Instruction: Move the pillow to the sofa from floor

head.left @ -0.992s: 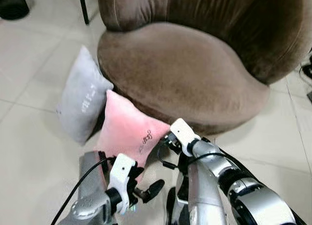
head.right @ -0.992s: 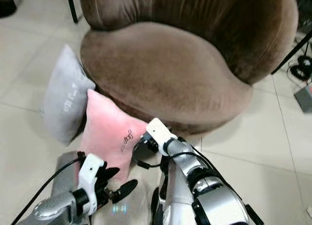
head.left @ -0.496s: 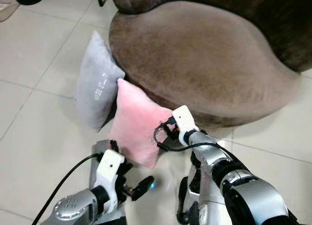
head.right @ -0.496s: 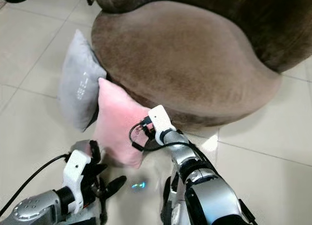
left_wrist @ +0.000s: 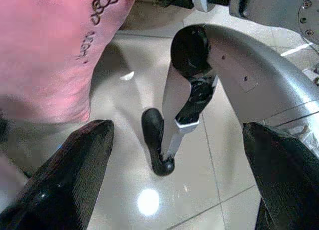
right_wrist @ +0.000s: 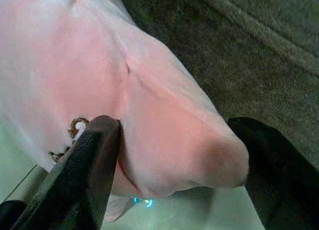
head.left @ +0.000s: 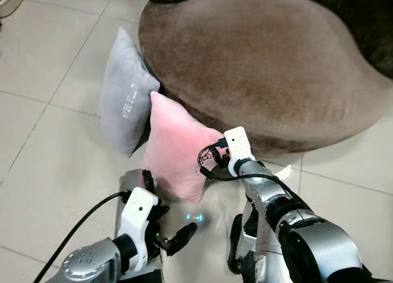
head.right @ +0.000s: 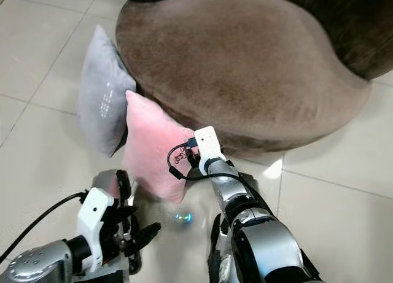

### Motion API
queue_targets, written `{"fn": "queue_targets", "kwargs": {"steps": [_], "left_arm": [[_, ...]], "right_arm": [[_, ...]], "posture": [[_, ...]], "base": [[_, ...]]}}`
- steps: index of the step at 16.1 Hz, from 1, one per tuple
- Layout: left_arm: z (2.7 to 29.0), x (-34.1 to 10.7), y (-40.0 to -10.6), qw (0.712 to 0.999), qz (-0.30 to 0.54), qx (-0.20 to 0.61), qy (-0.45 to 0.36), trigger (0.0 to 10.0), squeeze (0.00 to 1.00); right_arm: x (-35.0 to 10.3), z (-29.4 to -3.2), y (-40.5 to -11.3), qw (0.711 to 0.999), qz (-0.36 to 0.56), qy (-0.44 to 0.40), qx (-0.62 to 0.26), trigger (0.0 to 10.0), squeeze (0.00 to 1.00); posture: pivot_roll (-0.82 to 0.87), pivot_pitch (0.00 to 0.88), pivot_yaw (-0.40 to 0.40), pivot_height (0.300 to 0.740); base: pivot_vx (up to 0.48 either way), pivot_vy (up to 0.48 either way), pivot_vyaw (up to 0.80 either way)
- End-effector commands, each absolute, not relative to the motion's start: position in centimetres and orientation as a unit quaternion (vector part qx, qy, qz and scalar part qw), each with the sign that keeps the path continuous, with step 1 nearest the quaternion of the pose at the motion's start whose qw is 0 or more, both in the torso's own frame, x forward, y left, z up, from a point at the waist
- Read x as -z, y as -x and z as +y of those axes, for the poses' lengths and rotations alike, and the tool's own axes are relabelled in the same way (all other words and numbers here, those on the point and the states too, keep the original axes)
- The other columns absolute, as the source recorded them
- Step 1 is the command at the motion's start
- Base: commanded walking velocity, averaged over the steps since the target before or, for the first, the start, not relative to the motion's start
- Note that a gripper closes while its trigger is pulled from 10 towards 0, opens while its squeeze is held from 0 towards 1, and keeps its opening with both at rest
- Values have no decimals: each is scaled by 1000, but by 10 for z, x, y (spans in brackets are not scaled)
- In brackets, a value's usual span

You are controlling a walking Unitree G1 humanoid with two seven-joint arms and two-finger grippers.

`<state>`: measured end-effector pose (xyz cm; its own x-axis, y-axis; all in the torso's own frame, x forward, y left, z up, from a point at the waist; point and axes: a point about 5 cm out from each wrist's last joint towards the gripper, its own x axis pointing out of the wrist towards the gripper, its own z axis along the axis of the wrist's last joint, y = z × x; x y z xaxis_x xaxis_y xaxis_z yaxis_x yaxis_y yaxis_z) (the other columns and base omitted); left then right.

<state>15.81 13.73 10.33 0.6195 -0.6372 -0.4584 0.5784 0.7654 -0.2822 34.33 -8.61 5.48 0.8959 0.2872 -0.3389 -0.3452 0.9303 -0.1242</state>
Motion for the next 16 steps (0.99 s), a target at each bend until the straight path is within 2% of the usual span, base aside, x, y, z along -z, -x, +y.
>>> {"fn": "queue_targets", "kwargs": {"steps": [1,7,8,11,12,13,14,16], "left_arm": [[138,-103,-152,894,288,338,57,10000,0],[140,-110,-150,895,290,336,54,10000,0],[140,-110,-150,895,290,335,54,10000,0],[141,-111,-149,894,294,333,53,10000,0],[141,-112,-150,894,294,332,53,10000,0],[141,-112,-150,895,294,332,53,10000,0],[141,-112,-149,894,296,332,53,10000,0],[140,-112,-148,894,296,331,53,10000,0]], "right_arm": [[-35,-90,-331,963,202,88,-154,10000,0],[-29,-92,-326,962,212,96,-143,10000,0],[-29,-93,-327,962,212,98,-139,0,0],[-28,-94,-326,963,214,94,-131,0,0],[-28,-95,-326,963,216,104,-125,2000,0],[-27,-95,-326,962,217,109,-122,10000,0],[-26,-97,-325,962,222,108,-115,10000,1000],[-25,-98,-324,962,225,106,-110,10000,1000]], "posture": [[336,425,-10,507],[343,451,0,507],[343,451,0,507],[342,458,3,507],[342,459,4,507],[342,459,4,507],[343,466,5,507],[343,470,3,507]], "base": [[0,0,0],[0,0,0],[0,0,0],[0,0,0],[0,0,0],[0,0,0],[0,0,0],[0,0,0]]}}
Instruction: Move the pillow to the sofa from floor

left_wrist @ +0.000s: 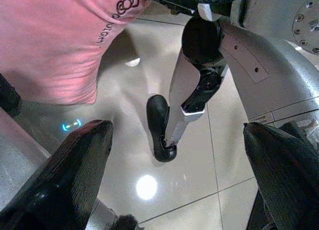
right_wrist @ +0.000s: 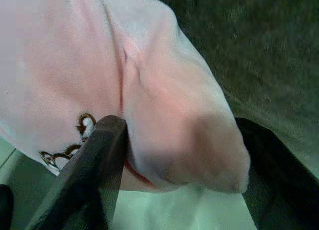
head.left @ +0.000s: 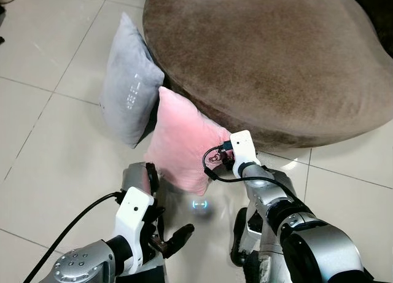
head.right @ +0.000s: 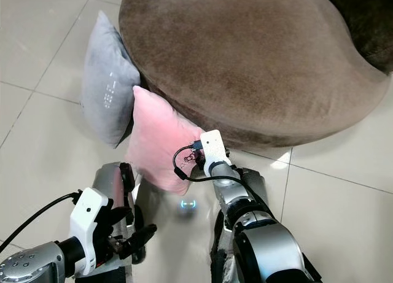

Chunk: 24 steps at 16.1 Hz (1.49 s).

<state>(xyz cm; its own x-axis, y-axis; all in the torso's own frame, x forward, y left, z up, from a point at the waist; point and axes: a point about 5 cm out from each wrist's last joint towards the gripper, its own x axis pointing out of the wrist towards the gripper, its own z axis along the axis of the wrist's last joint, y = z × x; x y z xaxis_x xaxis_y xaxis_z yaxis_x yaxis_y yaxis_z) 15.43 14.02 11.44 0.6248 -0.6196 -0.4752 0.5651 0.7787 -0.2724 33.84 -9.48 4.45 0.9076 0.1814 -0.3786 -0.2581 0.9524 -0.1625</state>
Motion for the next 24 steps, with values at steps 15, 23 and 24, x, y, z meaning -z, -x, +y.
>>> {"fn": "queue_targets", "kwargs": {"steps": [15,23,24], "left_arm": [[139,-112,-149,896,296,326,49,10000,0],[139,-112,-148,898,291,328,48,10000,0],[139,-112,-148,897,291,328,46,10000,0]], "right_arm": [[-26,-97,-324,965,218,98,-110,0,0],[-26,-99,-325,967,219,88,-100,0,0],[-26,-99,-325,967,219,87,-102,0,0]], "posture": [[334,487,-5,507],[336,489,-4,507],[332,486,-5,507]], "base": [[0,0,0],[0,0,0],[0,0,0]]}}
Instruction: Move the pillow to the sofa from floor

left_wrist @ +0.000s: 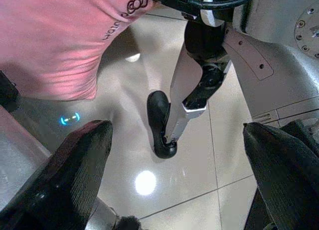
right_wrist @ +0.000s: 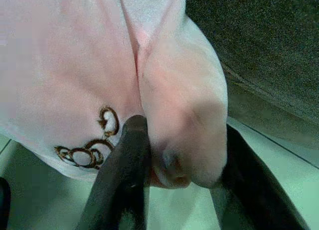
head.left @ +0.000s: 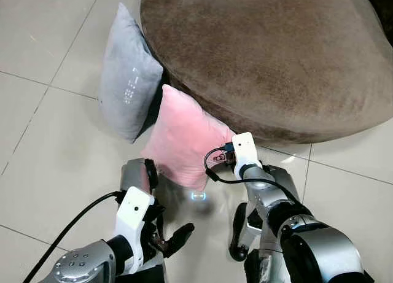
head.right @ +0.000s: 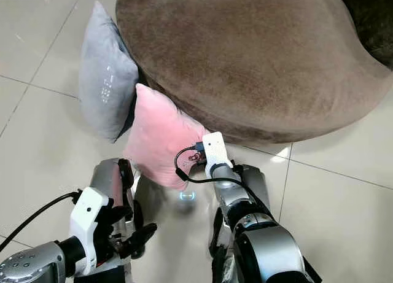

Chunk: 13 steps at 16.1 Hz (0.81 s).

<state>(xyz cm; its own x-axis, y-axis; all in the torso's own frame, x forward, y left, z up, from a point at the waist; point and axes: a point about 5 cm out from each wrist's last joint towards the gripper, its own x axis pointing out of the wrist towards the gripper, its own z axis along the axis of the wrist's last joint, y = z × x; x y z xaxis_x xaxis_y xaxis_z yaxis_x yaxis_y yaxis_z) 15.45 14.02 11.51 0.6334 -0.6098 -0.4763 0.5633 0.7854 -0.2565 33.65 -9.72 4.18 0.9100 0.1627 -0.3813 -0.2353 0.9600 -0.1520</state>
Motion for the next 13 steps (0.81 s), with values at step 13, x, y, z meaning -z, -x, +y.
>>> {"fn": "queue_targets", "kwargs": {"steps": [13], "left_arm": [[138,-106,-164,900,277,334,32,10000,0]], "right_arm": [[-36,-94,-332,972,197,74,-106,0,0]], "posture": [[308,403,-3,507]], "base": [[0,0,0]]}}
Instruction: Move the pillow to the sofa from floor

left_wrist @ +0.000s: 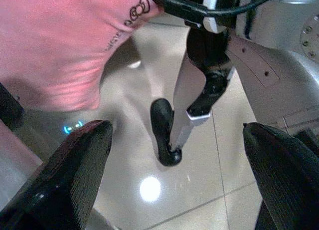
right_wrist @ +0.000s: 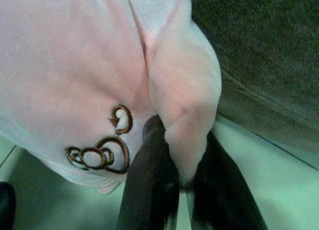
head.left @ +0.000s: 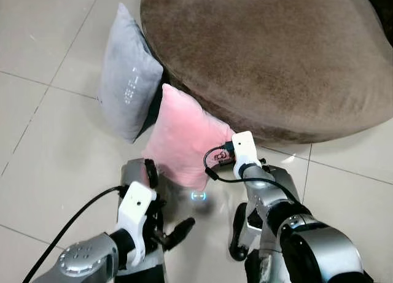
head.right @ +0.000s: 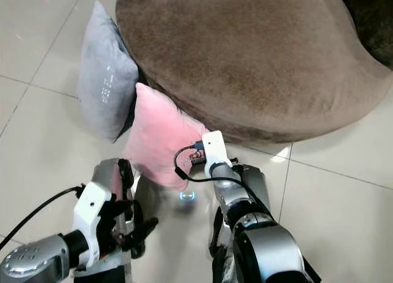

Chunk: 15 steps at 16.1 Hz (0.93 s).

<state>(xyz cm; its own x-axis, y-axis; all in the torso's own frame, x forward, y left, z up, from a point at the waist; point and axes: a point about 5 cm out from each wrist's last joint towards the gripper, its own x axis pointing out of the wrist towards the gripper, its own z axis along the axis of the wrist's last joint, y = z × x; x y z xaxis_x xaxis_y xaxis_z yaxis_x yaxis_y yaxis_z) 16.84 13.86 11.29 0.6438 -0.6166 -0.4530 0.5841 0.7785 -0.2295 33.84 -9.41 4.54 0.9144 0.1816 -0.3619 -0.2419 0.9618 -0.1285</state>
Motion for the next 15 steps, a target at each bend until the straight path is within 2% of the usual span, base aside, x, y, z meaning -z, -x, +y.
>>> {"fn": "queue_targets", "kwargs": {"steps": [1,2,4,5,6,7,8,9,11,12,15], "left_arm": [[137,-106,-167,901,273,335,31,10000,0],[134,-102,-181,904,260,337,25,10000,0],[132,-99,-190,907,253,337,24,10000,0],[130,-96,-202,910,243,335,17,10000,0],[130,-94,-207,912,238,333,13,10000,0],[129,-91,-215,914,234,330,12,10000,0],[129,-86,-230,922,221,317,6,10000,0],[131,-81,-249,935,205,290,-2,10000,0],[135,-78,-266,946,191,262,-4,10000,0],[138,-79,-285,954,176,241,-7,10000,0],[138,-88,-310,966,147,214,-15,10000,0]], "right_arm": [[-39,-95,-334,973,192,72,-106,0,0],[-49,-96,-342,977,175,68,-103,0,0],[-56,-97,-346,979,164,66,-102,0,0],[-65,-100,-353,982,147,67,-97,0,0],[-69,-102,-355,984,140,66,-94,0,0],[-73,-104,-358,984,131,72,-95,0,0],[-81,-108,-363,986,114,81,-92,0,0],[-89,-115,-367,988,96,84,-86,0,0],[-95,-123,-370,990,80,84,-76,0,0],[-100,-134,-372,993,66,79,-64,0,0],[-101,-155,-370,996,50,69,-33,0,0]], "posture": [[308,403,-3,507],[288,338,-7,507],[282,318,-7,507],[257,239,-13,507],[257,239,-13,507],[232,188,-16,507],[197,127,-18,507],[174,91,-20,507],[148,57,-19,507],[111,3,-1,507],[90,0,19,507]], "base": [[0,0,0],[0,0,0],[0,0,0],[0,0,0],[0,0,0],[0,0,0],[0,0,0],[0,0,0],[0,0,0],[0,0,0],[0,0,0]]}}
